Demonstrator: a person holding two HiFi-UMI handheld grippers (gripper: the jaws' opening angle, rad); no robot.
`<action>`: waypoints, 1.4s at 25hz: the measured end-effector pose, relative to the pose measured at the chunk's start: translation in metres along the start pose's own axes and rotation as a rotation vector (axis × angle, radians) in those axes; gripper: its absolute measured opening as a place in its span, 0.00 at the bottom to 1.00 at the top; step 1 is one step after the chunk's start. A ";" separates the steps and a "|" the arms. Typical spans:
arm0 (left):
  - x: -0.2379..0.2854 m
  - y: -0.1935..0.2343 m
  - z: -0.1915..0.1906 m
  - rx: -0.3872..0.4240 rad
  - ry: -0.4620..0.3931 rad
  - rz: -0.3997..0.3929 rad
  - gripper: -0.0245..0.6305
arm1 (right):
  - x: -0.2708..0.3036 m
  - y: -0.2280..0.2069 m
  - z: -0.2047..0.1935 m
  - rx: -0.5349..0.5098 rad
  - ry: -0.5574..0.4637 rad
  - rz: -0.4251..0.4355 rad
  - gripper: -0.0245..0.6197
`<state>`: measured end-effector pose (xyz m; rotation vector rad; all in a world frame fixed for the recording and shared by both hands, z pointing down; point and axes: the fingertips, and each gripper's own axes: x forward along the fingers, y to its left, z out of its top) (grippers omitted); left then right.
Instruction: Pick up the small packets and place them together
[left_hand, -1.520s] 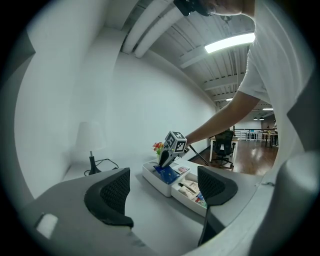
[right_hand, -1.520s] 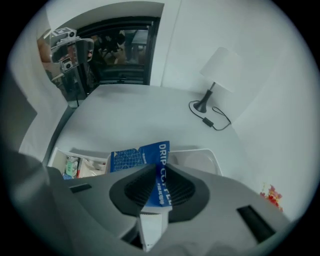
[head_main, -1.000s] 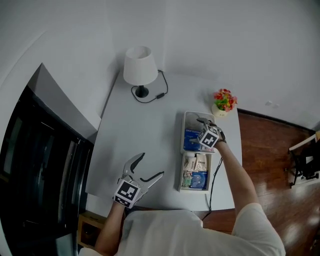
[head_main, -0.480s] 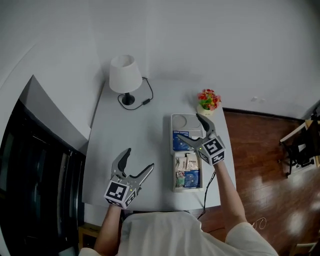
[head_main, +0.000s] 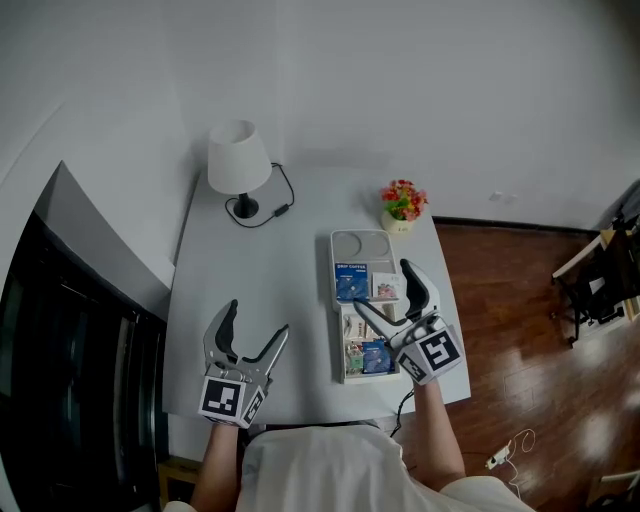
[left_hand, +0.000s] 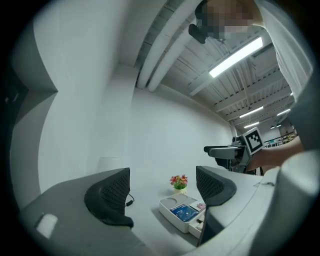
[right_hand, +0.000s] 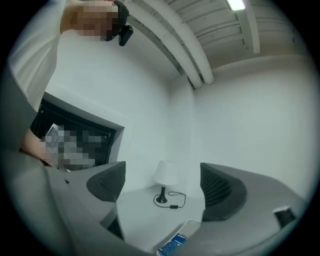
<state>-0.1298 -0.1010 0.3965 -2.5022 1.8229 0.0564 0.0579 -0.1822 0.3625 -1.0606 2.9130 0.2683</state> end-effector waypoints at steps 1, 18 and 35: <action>-0.003 -0.002 -0.001 0.007 0.002 0.005 0.66 | -0.005 0.003 0.001 0.004 -0.004 -0.013 0.75; -0.011 -0.013 -0.011 -0.013 -0.018 0.088 0.64 | -0.048 0.037 -0.045 0.055 0.069 -0.119 0.70; -0.026 -0.002 -0.020 -0.037 0.006 0.112 0.64 | -0.027 0.065 -0.041 0.048 0.092 -0.063 0.65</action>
